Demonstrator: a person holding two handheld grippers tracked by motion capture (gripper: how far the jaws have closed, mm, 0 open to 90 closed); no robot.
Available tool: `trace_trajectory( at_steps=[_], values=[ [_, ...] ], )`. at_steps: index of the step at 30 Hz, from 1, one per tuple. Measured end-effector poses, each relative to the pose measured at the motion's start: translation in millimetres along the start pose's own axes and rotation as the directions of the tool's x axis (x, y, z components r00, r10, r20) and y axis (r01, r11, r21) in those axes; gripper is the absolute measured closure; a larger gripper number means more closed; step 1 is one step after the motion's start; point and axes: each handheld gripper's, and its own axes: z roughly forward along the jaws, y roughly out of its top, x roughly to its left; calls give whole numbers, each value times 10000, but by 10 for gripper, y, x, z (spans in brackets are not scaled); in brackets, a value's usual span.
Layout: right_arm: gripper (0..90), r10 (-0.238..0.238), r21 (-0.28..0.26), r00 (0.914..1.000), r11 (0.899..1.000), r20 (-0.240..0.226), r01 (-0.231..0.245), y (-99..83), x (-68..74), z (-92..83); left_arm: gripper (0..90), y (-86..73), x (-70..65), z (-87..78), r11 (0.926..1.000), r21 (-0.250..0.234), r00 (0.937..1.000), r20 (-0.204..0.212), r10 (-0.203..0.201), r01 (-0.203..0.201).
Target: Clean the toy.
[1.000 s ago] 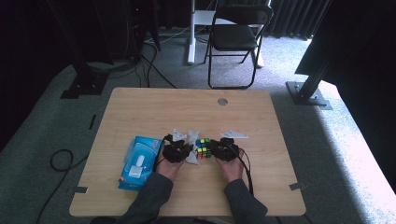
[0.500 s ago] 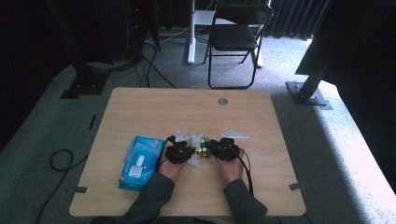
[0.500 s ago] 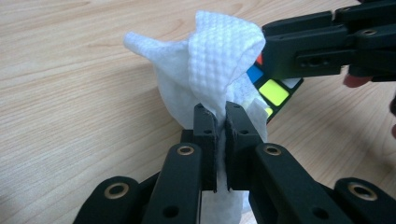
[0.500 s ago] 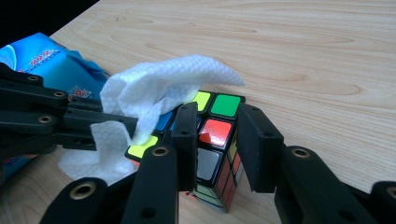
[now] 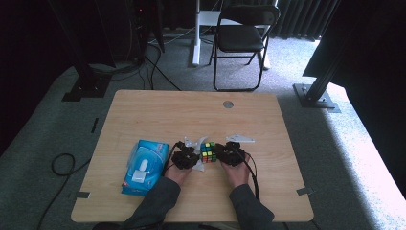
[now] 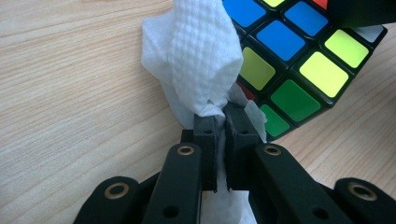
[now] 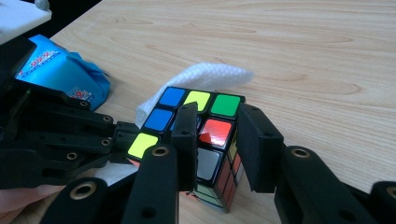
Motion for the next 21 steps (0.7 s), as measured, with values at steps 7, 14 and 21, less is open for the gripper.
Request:
trace_trajectory(
  at_steps=[7,14,21],
  values=[
    [693,0,23,10000,10000,67,0,1,11,-3,850,14,-8,-73,9997,-178,9999,2,-144,144],
    [693,36,-1,10000,10000,89,-36,-4,13,-4,850,41,-22,-188,9984,-558,9999,127,-111,118],
    [693,51,-5,9999,10000,100,-51,-4,15,-3,850,21,-45,-324,9943,-1018,9971,730,-235,308]
  ],
)
